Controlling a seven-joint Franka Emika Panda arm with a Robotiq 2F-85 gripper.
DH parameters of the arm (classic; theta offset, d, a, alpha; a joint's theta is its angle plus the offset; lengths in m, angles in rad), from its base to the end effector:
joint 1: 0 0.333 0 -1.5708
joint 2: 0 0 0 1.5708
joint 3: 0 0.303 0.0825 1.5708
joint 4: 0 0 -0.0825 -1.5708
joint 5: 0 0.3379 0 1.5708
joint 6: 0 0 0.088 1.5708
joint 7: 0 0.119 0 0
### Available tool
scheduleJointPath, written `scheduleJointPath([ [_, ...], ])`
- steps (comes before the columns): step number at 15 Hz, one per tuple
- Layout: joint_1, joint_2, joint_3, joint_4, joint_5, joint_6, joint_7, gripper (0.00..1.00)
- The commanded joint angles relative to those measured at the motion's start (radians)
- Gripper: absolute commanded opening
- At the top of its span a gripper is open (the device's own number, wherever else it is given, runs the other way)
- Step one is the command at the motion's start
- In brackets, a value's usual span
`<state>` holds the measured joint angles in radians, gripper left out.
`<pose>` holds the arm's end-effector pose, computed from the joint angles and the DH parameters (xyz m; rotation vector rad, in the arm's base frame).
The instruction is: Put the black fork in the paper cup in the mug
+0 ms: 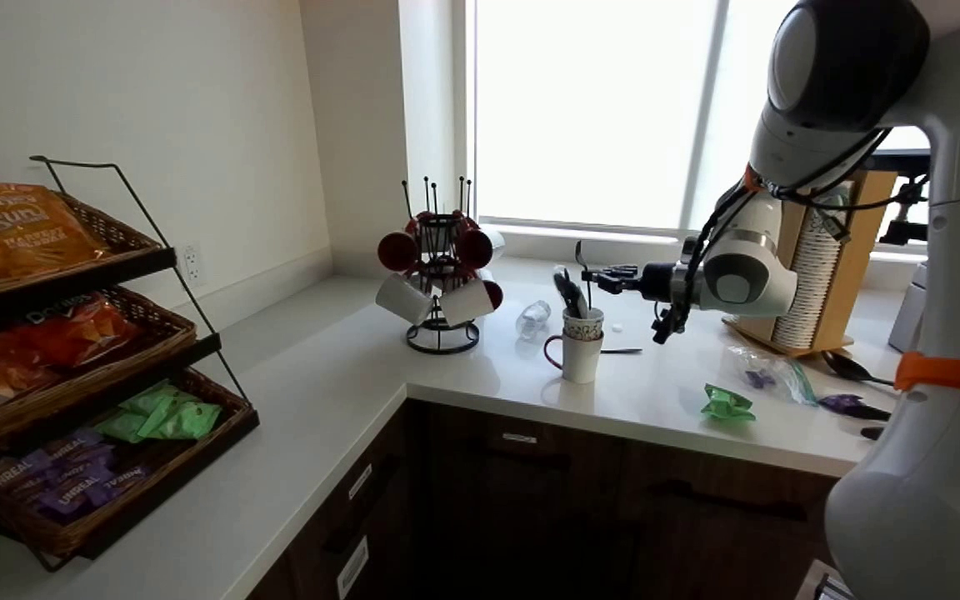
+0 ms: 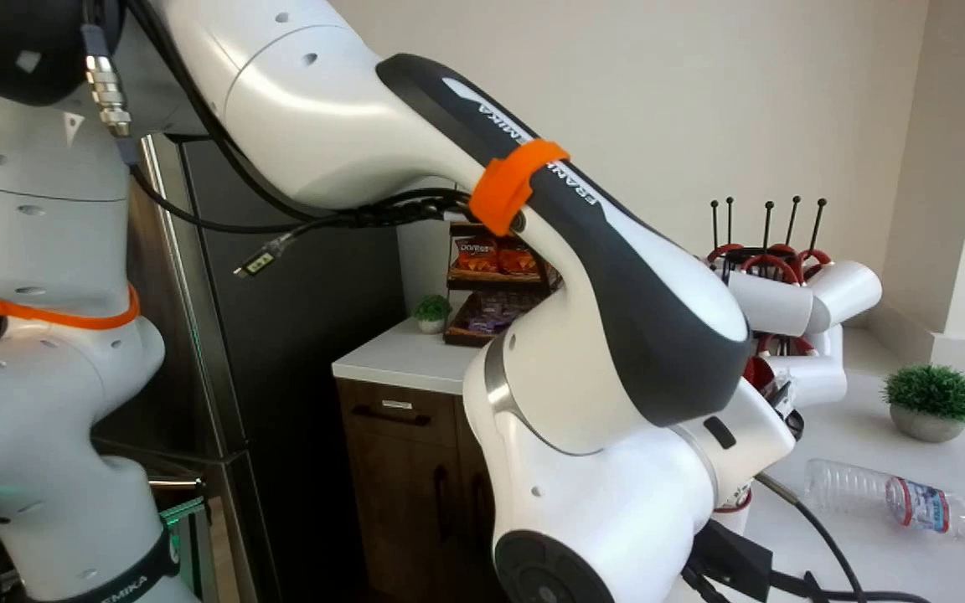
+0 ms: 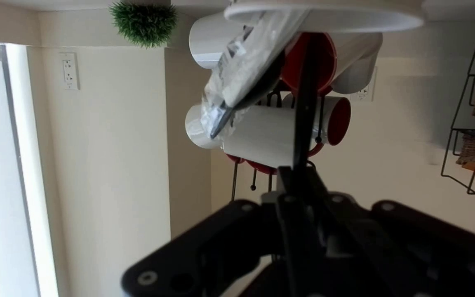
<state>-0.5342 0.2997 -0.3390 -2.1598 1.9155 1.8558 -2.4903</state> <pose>0.4176 -0.3573 0.3159 -2.1935 -0.3391 -2.0040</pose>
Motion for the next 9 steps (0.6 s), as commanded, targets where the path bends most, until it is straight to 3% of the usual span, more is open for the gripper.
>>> scheduleJointPath([
  [1,0.035,0.065,-0.034,0.021,0.052,-0.030,-0.049,0.02],
  [9,0.062,0.158,-0.042,0.072,0.056,-0.006,-0.045,0.02],
])
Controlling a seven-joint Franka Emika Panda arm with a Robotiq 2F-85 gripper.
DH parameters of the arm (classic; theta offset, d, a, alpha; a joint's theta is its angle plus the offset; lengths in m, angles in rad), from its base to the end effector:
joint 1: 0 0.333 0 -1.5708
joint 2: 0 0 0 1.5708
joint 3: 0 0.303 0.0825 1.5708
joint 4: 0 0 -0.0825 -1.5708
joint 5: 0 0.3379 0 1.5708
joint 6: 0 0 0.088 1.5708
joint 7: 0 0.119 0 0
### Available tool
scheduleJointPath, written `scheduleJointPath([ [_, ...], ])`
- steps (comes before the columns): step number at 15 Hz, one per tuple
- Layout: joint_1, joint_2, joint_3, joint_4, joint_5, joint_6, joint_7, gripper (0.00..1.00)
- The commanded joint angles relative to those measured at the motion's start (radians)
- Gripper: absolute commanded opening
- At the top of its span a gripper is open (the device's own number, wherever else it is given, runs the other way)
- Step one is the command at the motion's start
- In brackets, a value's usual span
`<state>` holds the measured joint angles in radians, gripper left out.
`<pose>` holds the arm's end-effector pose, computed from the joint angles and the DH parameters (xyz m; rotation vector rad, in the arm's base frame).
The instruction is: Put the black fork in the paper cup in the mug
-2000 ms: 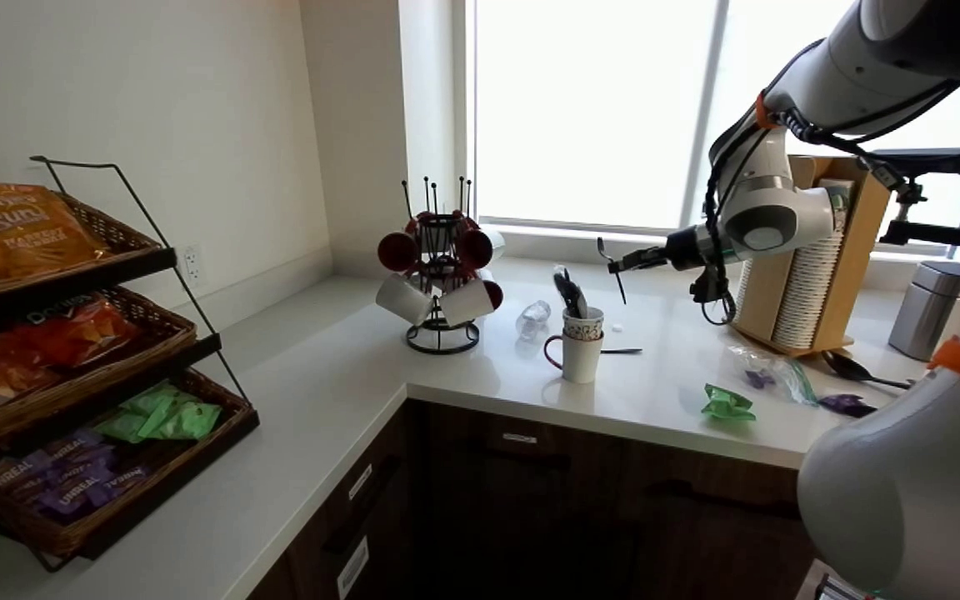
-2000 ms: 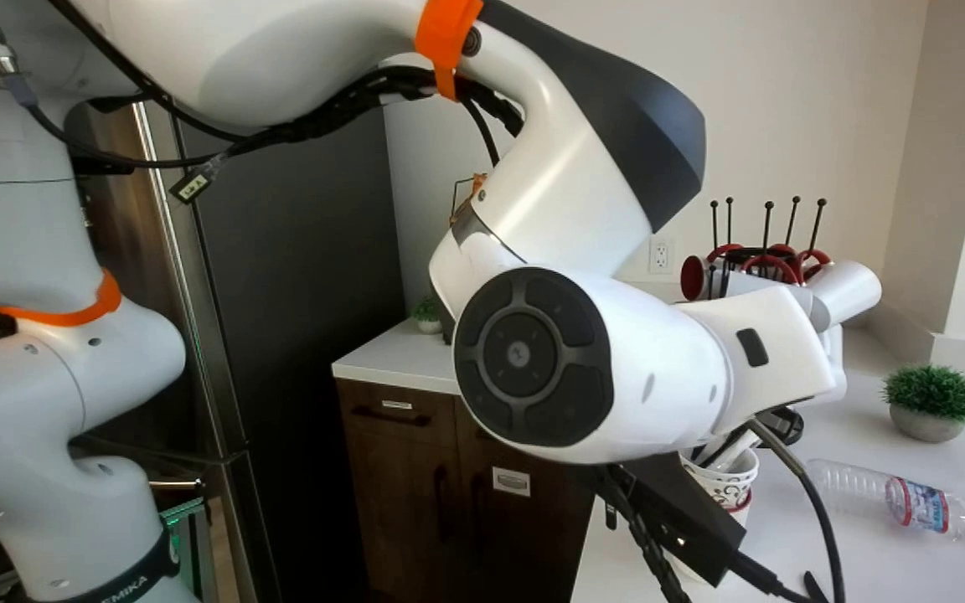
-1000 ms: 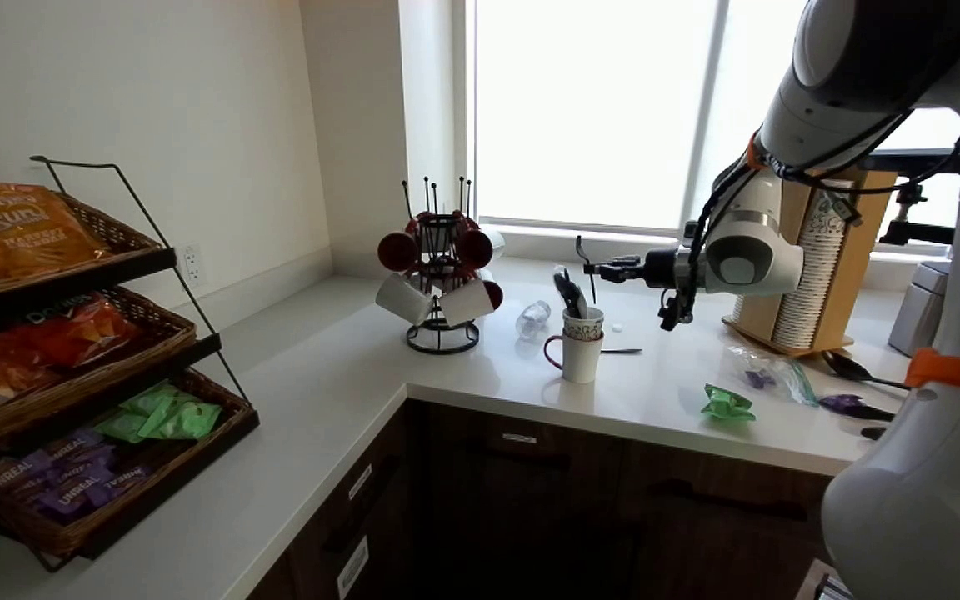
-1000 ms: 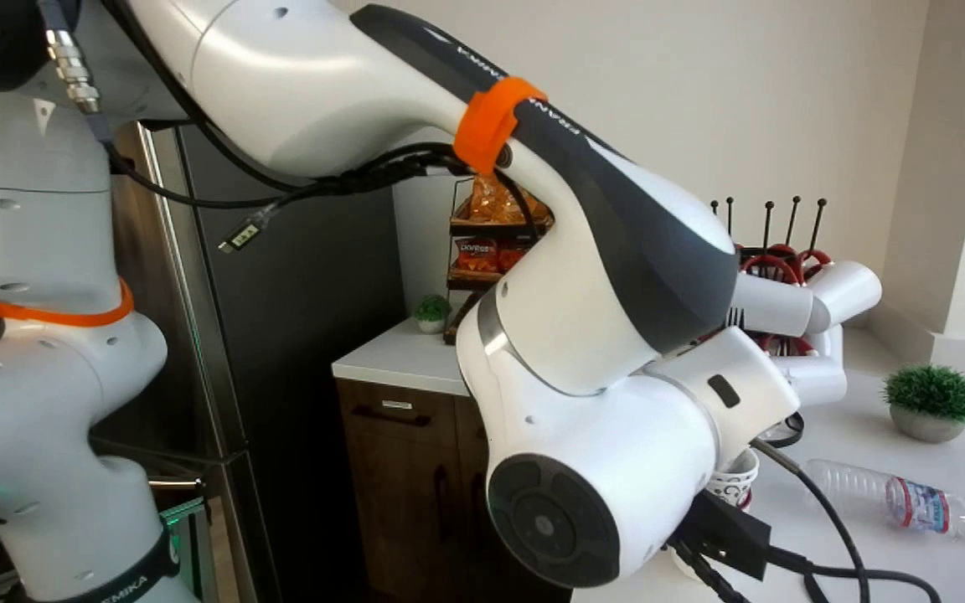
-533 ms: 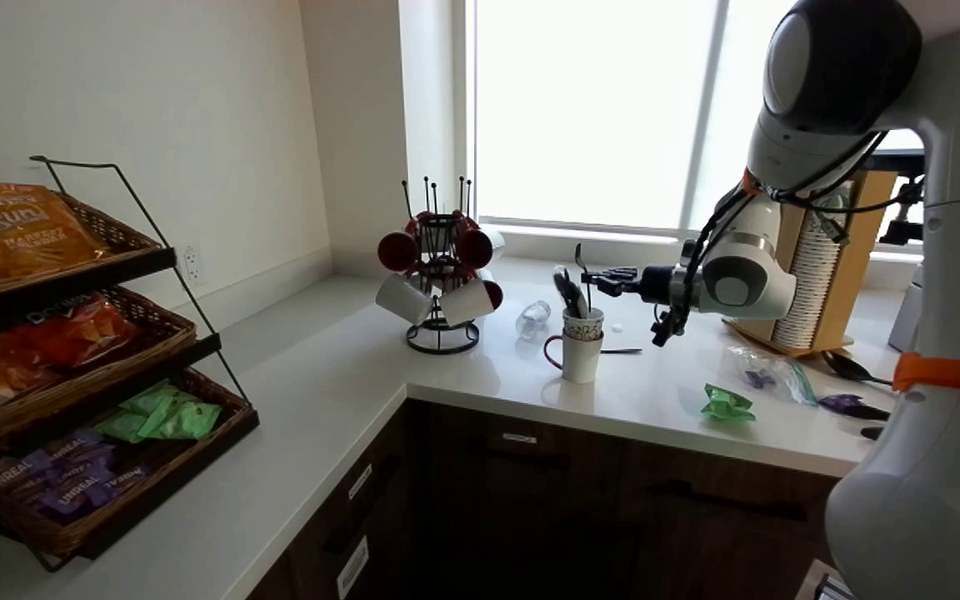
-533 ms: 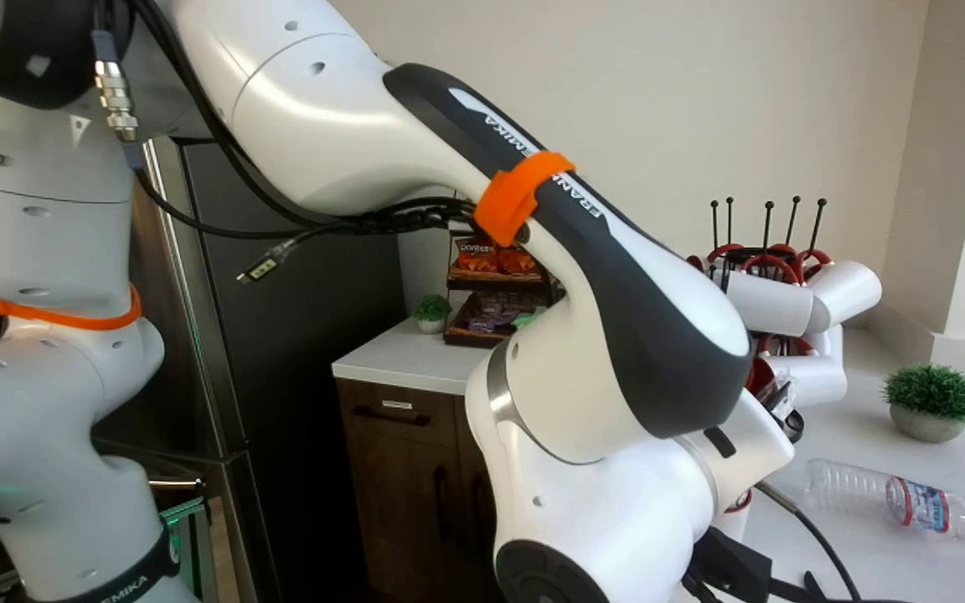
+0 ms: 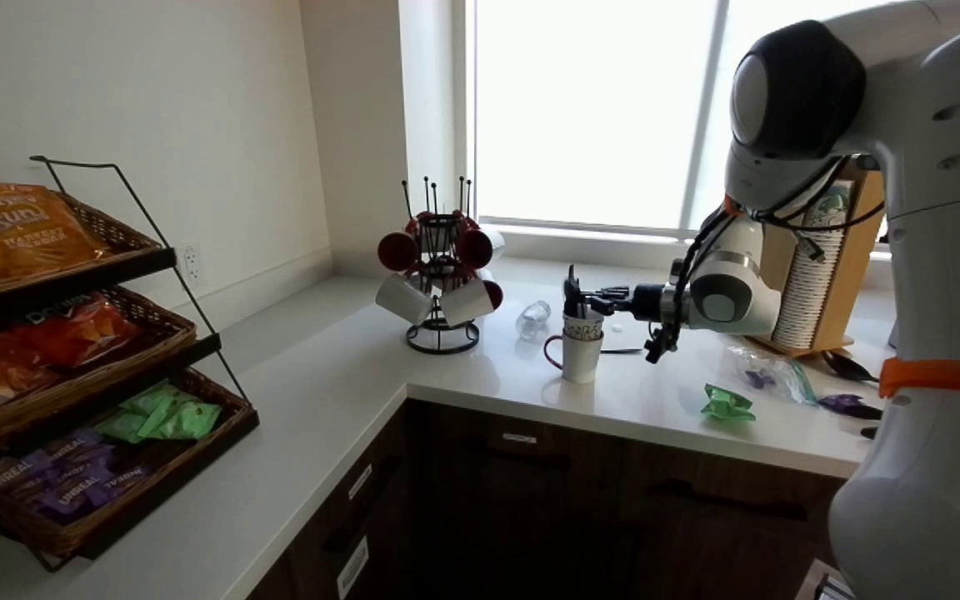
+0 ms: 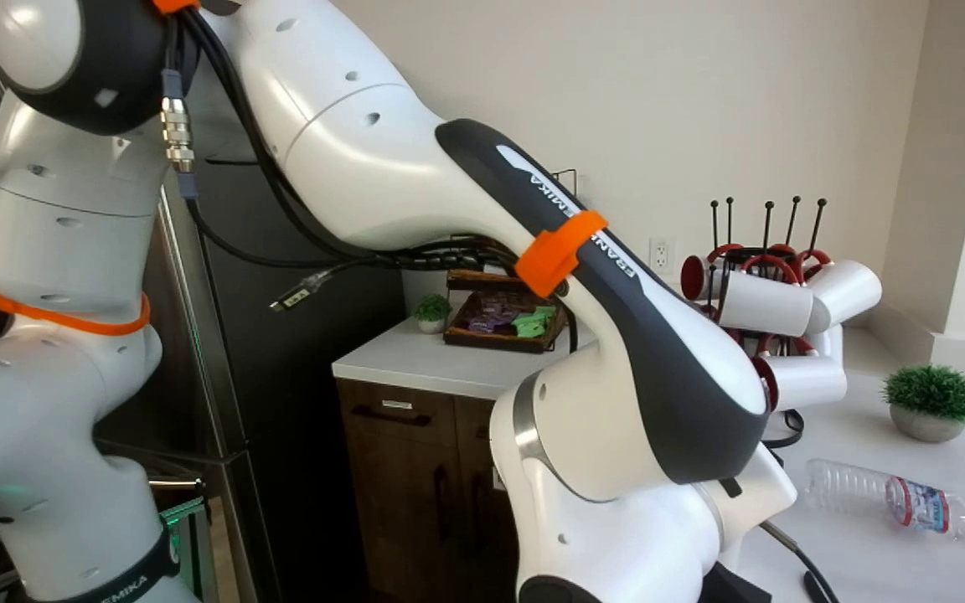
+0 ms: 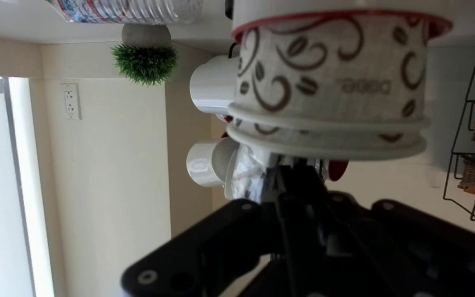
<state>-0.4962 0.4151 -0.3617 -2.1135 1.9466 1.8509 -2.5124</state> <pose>0.4311 -0.3584 0.2729 -2.2314 -0.3300 -1.9442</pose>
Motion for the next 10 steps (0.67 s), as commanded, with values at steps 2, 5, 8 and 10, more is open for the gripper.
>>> scheduleJointPath([
  [2,0.027,0.055,-0.022,0.034,0.025,0.003,-0.020,0.02],
  [5,0.031,0.055,-0.028,0.035,0.013,0.009,-0.012,0.33],
  [8,0.034,0.020,-0.039,0.013,0.007,0.008,-0.031,0.50],
  [10,0.033,-0.021,-0.049,-0.012,-0.006,-0.005,-0.044,0.65],
])
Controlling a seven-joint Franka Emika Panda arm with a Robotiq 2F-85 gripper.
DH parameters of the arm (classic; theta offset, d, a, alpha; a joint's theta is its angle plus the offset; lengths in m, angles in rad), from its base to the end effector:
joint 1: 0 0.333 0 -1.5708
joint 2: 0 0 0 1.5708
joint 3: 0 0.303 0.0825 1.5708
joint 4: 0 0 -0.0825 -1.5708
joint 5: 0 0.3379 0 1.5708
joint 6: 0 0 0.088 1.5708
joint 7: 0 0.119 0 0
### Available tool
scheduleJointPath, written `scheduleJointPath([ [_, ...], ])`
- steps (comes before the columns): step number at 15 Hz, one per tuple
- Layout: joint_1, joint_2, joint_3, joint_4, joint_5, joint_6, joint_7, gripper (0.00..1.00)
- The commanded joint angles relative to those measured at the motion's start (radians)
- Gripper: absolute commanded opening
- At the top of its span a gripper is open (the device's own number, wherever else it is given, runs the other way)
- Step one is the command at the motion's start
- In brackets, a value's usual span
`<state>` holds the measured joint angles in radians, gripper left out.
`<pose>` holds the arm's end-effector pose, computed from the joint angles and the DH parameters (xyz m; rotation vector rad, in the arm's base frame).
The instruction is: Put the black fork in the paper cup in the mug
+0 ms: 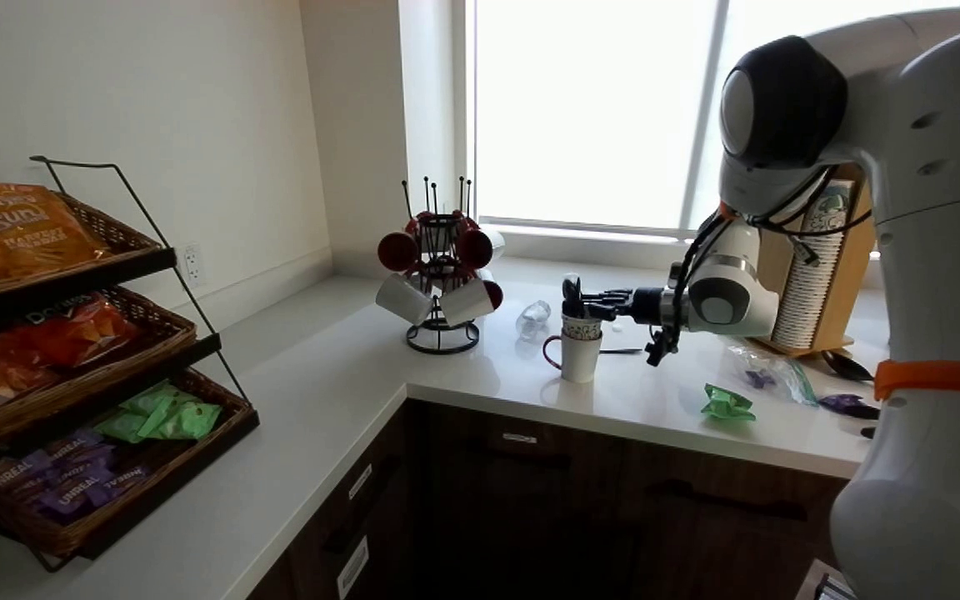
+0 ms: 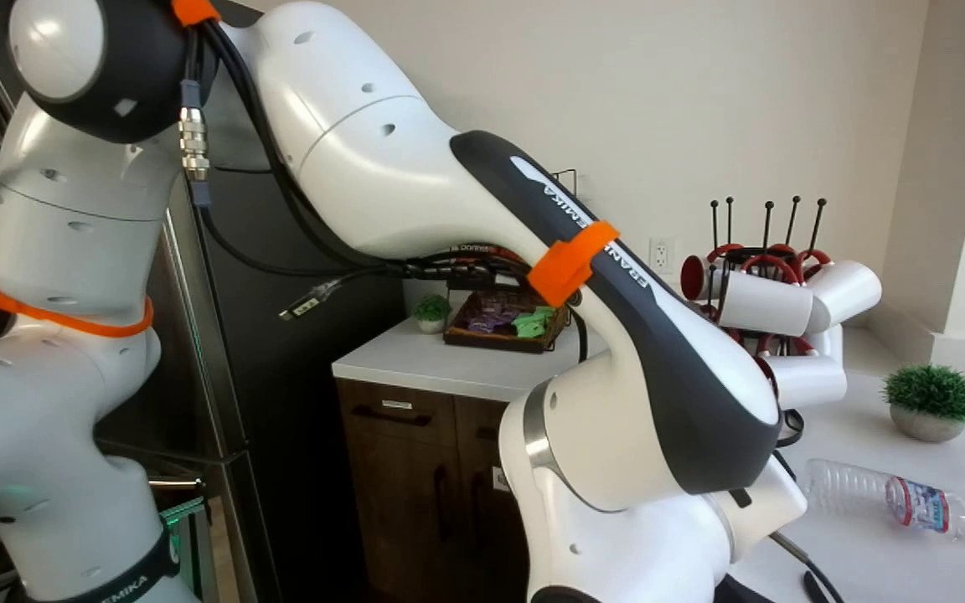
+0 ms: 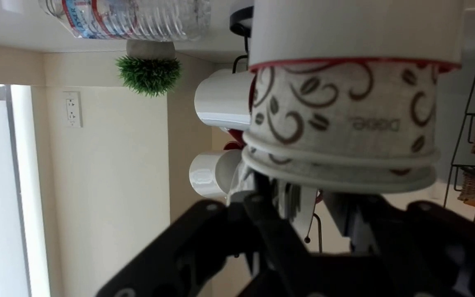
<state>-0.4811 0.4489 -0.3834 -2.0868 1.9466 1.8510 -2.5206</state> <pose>0.4337 -0.3648 0.2649 -2.2557 -0.3492 -1.9321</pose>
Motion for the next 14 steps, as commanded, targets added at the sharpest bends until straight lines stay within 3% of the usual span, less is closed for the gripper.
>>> scheduleJointPath([
  [1,0.017,-0.079,-0.032,-0.052,-0.010,-0.010,-0.045,0.72],
  [5,0.028,-0.200,-0.056,-0.117,-0.029,0.027,-0.057,0.99],
  [9,0.057,-0.327,-0.075,-0.178,-0.146,0.167,0.031,1.00],
  [14,0.107,-0.479,-0.032,-0.254,-0.337,0.567,0.162,1.00],
])
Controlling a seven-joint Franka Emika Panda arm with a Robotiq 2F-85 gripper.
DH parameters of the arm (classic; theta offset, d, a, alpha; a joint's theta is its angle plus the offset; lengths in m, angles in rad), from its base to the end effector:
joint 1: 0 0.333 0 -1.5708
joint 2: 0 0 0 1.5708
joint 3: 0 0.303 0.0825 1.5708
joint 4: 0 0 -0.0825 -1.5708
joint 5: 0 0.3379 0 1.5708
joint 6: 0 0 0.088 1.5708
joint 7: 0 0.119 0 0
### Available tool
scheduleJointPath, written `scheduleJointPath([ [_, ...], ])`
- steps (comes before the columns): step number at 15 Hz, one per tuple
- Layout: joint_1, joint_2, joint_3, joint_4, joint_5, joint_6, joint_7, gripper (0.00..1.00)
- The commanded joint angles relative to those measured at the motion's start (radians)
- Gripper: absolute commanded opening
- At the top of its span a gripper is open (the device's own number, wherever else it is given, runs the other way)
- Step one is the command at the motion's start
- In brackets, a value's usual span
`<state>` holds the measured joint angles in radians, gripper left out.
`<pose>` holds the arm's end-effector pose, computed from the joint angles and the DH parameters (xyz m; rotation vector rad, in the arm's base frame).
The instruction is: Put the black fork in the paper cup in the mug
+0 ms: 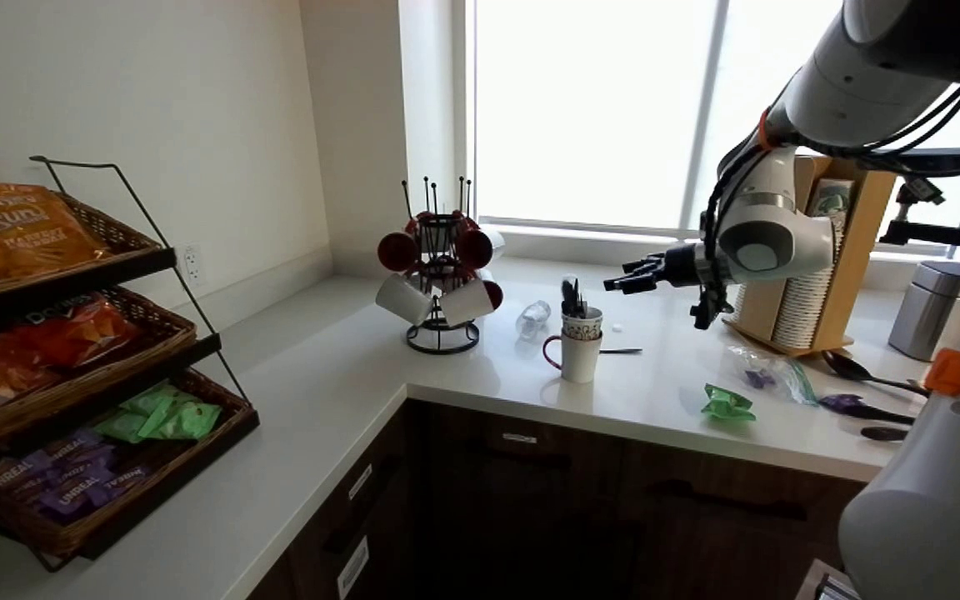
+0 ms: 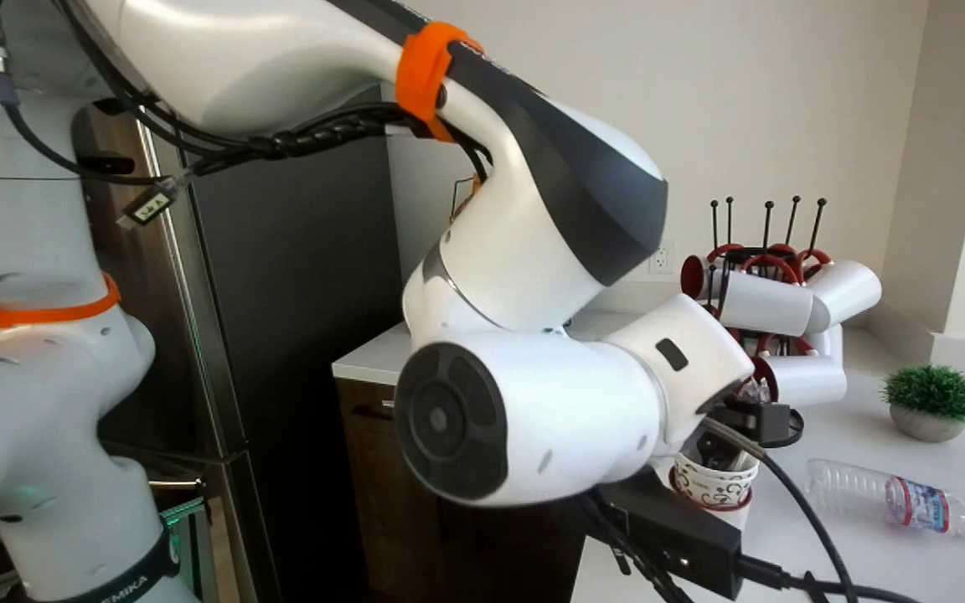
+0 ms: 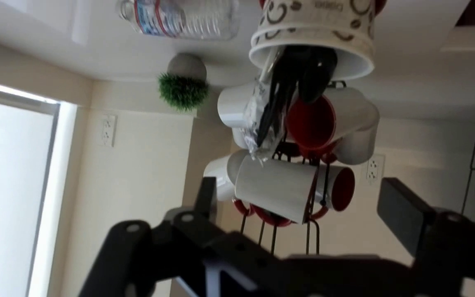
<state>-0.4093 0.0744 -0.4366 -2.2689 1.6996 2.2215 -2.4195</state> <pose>0.3697 -0.3534 0.3592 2.5626 0.4012 1.7575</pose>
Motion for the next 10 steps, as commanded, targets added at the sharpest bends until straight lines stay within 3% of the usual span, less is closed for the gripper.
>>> scheduleJointPath([
  [1,0.041,-0.123,0.035,-0.077,-0.106,0.274,0.077,1.00],
  [5,0.067,-0.196,0.106,-0.110,-0.247,0.568,0.254,1.00],
  [10,0.084,-0.242,0.198,-0.218,-0.630,0.892,0.678,1.00],
])
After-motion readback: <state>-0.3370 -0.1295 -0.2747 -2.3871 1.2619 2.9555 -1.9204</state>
